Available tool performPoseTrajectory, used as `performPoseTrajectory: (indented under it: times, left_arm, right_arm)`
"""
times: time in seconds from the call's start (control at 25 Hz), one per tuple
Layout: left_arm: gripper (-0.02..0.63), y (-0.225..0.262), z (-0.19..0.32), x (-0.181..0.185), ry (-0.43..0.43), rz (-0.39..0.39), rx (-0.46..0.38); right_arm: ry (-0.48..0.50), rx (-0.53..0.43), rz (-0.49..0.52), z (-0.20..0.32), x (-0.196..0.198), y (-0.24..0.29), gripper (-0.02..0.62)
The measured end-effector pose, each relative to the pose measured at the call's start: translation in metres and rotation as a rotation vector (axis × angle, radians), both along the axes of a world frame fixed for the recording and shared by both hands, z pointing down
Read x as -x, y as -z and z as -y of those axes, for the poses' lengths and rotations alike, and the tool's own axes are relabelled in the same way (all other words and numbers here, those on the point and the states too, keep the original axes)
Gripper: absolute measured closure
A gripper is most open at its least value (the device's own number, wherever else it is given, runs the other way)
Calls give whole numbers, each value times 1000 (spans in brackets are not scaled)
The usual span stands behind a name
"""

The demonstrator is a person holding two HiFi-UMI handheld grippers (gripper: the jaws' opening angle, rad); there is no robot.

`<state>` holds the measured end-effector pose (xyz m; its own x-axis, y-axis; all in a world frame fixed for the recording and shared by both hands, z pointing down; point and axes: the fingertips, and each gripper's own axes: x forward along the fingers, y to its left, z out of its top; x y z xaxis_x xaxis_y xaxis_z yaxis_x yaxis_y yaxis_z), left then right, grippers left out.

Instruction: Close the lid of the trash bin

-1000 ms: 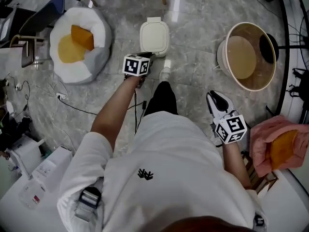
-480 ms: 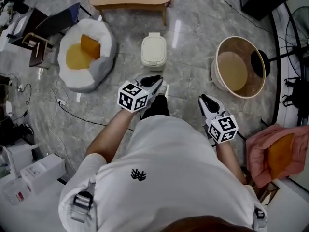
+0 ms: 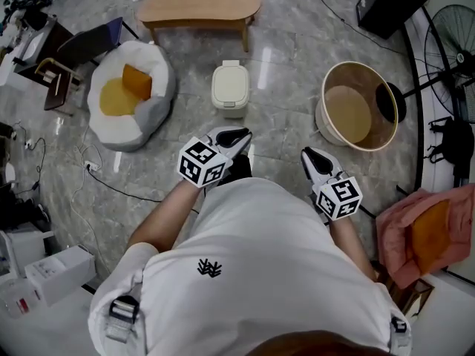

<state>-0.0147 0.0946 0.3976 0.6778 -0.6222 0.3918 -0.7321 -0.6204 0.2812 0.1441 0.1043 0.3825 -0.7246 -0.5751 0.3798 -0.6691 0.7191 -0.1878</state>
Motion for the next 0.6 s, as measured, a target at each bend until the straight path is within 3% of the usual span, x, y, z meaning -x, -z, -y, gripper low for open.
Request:
performPoseTrajectory:
  times: [0.36,0.6]
  left_arm:
    - [508,20,-38,-17,-12,7,-38]
    - [508,34,-81,-17,-11,27,-14]
  right_arm:
    - [2,-29,25,-26,-11,5,563]
    - [-1,-8,60,-60,-9,10,570]
